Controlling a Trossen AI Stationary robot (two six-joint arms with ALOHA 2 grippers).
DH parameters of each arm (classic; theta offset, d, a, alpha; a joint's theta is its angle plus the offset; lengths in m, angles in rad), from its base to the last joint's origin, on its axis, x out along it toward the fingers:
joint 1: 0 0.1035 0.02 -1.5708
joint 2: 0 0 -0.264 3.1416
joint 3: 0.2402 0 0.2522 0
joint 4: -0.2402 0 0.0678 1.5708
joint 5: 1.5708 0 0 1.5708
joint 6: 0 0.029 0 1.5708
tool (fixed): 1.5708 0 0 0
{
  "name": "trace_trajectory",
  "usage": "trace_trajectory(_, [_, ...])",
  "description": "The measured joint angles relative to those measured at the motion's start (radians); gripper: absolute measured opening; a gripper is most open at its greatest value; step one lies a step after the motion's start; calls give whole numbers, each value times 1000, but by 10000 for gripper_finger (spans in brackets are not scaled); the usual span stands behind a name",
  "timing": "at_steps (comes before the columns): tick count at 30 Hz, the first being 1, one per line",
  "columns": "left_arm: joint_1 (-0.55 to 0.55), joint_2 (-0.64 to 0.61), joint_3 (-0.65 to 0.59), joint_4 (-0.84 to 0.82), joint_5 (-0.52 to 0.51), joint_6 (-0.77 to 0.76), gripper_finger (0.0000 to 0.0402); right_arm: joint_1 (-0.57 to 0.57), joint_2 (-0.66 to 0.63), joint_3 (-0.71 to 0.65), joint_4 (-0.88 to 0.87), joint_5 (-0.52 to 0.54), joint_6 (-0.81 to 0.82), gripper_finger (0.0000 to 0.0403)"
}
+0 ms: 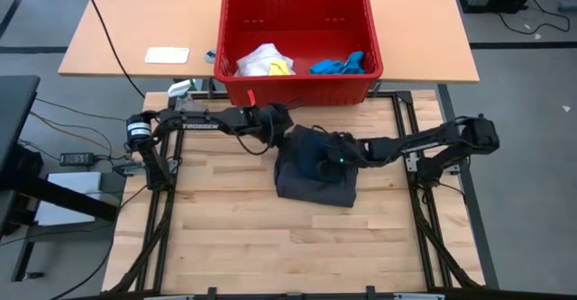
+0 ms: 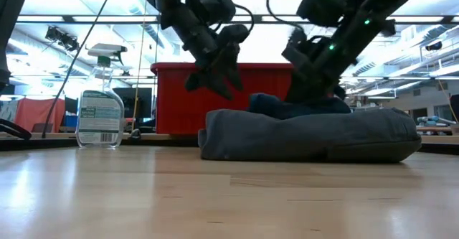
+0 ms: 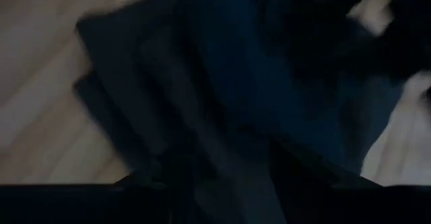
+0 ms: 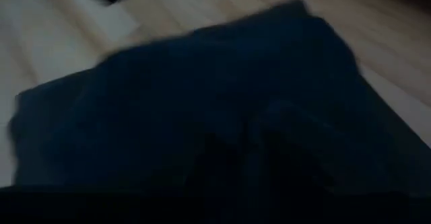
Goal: Fold laundry
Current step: Stack the dark blue shorts on top of the black shorts
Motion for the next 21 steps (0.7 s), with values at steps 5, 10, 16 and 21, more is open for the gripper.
trace_trajectory(5, [-19,-30,-1,-83,-38,37,178,76,-141,0,-146,66,110,158])
trace_trajectory(10, [-23,-34,-1,-71,-44,45,178,102,-317,2,-346,122,218,158])
trace_trajectory(16, [-24,-35,-1,-23,-43,55,178,97,-454,0,-589,199,356,158])
trace_trajectory(21, [-24,-87,-1,55,-41,53,178,101,-497,0,-505,237,267,158])
